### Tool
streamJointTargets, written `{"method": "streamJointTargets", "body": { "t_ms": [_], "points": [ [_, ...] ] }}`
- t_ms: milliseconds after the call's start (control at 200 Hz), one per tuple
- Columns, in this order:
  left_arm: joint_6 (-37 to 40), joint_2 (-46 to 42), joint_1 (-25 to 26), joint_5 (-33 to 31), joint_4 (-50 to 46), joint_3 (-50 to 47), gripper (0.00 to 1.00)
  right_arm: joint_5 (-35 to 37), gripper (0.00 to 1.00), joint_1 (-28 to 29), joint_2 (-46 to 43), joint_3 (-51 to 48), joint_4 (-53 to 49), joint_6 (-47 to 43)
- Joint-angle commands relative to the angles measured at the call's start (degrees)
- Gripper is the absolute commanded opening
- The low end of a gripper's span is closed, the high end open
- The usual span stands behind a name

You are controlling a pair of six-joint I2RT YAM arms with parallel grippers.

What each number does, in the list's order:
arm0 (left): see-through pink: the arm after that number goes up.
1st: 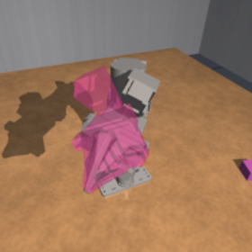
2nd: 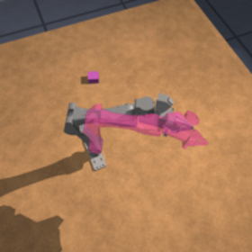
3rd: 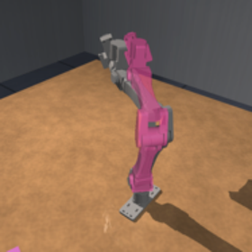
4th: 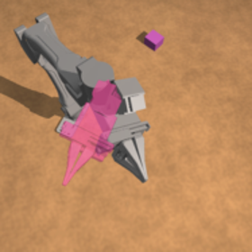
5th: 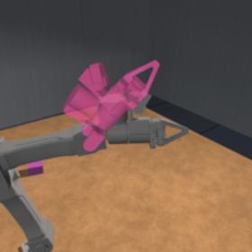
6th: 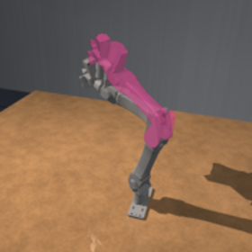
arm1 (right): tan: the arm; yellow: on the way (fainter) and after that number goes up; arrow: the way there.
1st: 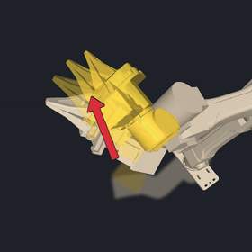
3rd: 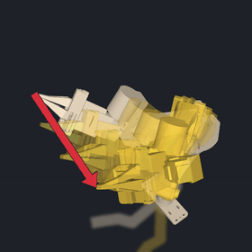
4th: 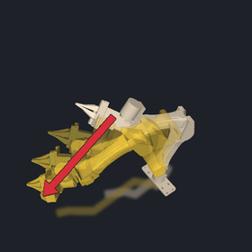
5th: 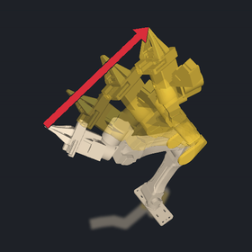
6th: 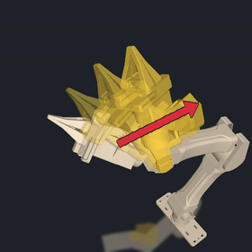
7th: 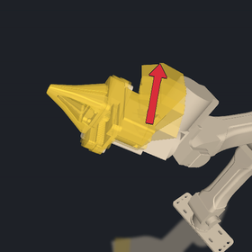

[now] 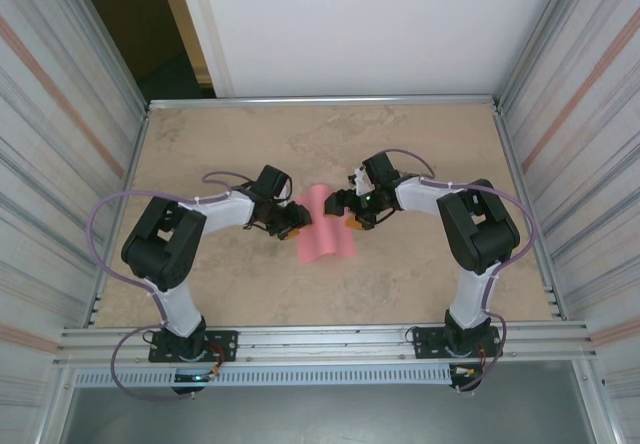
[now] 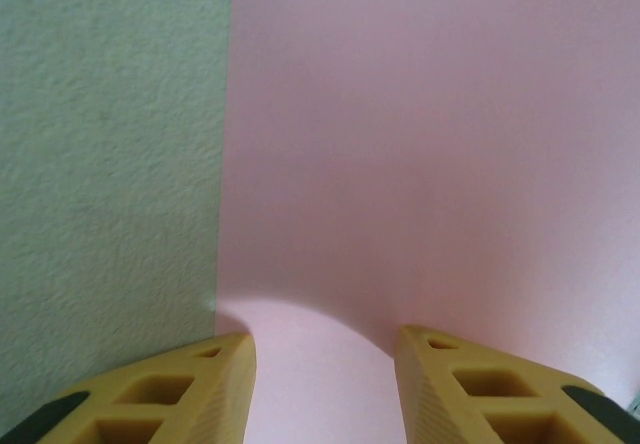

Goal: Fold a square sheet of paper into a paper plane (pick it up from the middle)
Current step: First fold in half a square sheet of paper at the center of the table.

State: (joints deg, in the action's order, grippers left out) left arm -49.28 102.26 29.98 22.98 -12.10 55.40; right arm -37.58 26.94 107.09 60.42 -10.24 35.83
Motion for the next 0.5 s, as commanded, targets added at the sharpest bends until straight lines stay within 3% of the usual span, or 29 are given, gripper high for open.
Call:
{"method": "streamJointTargets", "body": {
  "t_ms": [0, 281, 496],
  "points": [
    [1.1, 3.4, 0.6, -0.4, -2.0, -0.7, 0.43, 1.7, 0.85, 1.9, -0.2, 0.8, -1.3, 0.5],
    [1.3, 3.1, 1.1, 0.3, -1.4, 0.2, 0.37, 8.4, 0.81, 5.0, -0.7, 3.9, -4.1, 0.6],
    [1.6, 3.9, 1.3, 0.3, -1.4, 0.3, 0.33, 9.0, 0.80, 5.4, -0.6, 3.5, -3.9, 0.9]
  ]
}}
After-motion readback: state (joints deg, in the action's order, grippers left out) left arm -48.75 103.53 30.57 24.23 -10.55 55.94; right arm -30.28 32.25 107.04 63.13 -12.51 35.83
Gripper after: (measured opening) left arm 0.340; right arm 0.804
